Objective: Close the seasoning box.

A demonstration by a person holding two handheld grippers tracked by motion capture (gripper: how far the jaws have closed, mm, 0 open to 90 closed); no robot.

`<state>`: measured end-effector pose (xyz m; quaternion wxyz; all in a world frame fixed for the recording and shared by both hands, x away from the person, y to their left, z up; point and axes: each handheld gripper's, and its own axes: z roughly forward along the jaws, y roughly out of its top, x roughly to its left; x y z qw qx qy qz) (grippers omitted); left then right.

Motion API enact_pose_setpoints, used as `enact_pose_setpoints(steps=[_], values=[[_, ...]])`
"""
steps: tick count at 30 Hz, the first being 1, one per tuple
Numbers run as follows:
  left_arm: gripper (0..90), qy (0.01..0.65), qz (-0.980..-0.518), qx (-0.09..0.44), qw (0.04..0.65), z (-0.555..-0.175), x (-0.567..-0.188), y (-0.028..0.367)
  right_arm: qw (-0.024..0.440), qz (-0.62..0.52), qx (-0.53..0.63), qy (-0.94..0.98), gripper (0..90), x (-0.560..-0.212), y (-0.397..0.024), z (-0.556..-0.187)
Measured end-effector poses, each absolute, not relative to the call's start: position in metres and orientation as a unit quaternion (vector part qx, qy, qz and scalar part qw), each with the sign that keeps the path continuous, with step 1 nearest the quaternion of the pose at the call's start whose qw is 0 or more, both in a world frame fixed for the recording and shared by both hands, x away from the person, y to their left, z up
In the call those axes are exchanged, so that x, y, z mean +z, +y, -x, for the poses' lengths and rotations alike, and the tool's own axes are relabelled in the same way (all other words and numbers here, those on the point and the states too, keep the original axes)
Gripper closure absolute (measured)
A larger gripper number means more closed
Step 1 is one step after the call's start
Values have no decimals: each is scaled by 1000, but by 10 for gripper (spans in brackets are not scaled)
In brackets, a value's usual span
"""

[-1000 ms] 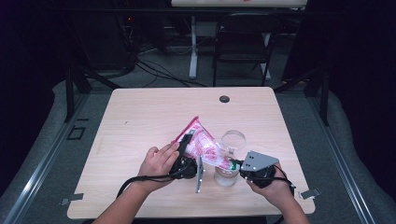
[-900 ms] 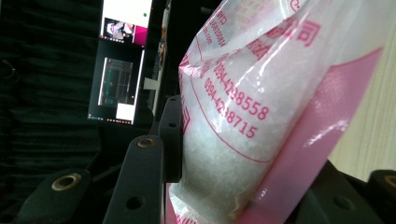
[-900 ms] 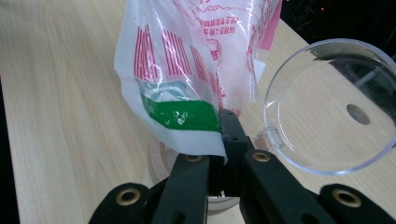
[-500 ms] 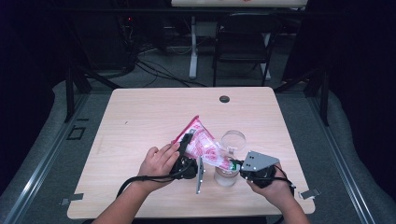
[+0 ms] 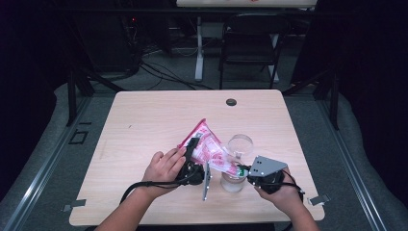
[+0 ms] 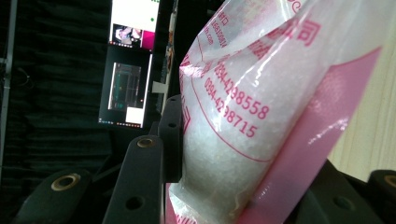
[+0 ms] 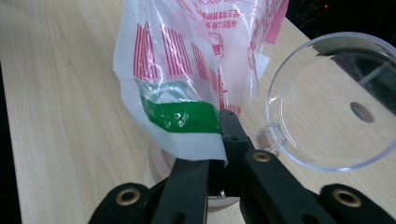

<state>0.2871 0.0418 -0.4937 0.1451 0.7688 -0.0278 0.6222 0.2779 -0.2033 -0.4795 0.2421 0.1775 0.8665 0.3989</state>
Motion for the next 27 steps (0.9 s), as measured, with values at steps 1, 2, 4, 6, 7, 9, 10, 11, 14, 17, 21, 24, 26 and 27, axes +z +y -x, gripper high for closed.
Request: enact_pose_setpoints(steps=[1, 2, 4, 6, 7, 9, 10, 11, 14, 17, 21, 24, 26, 27], values=[[648, -28, -768, 623, 145, -287, -494, 42, 242, -177, 398, 867, 900, -480, -203, -278], [648, -29, -768, 624, 144, -287, -494, 42, 241, -177, 398, 867, 900, -480, -203, -278], [648, -30, -767, 625, 145, -287, -494, 41, 242, -178, 398, 867, 900, -480, -204, -278], [647, -31, -765, 626, 145, -287, -493, 41, 240, -179, 400, 866, 900, -480, -204, -278], [647, -32, -765, 627, 147, -287, -493, 41, 241, -178, 400, 866, 900, -480, -204, -278], [646, -33, -763, 628, 149, -287, -493, 41, 241, -178, 400, 866, 900, -480, -204, -278], [646, -33, -763, 628, 149, -286, -493, 41, 240, -177, 400, 867, 900, -479, -205, -278], [646, -32, -763, 628, 147, -286, -493, 40, 242, -178, 399, 866, 900, -479, -205, -278], [646, -34, -762, 630, 147, -286, -493, 40, 241, -177, 399, 867, 900, -480, -205, -278], [645, -36, -760, 631, 149, -286, -493, 40, 240, -175, 397, 868, 900, -480, -205, -278], [645, -34, -761, 631, 148, -286, -492, 39, 241, -176, 396, 868, 900, -481, -205, -278], [646, -38, -760, 632, 146, -286, -491, 38, 240, -177, 395, 869, 900, -481, -206, -279], [646, -39, -760, 632, 146, -285, -491, 38, 242, -178, 395, 868, 900, -481, -206, -279], [647, -40, -759, 633, 147, -285, -491, 37, 240, -178, 396, 868, 900, -482, -207, -279]])
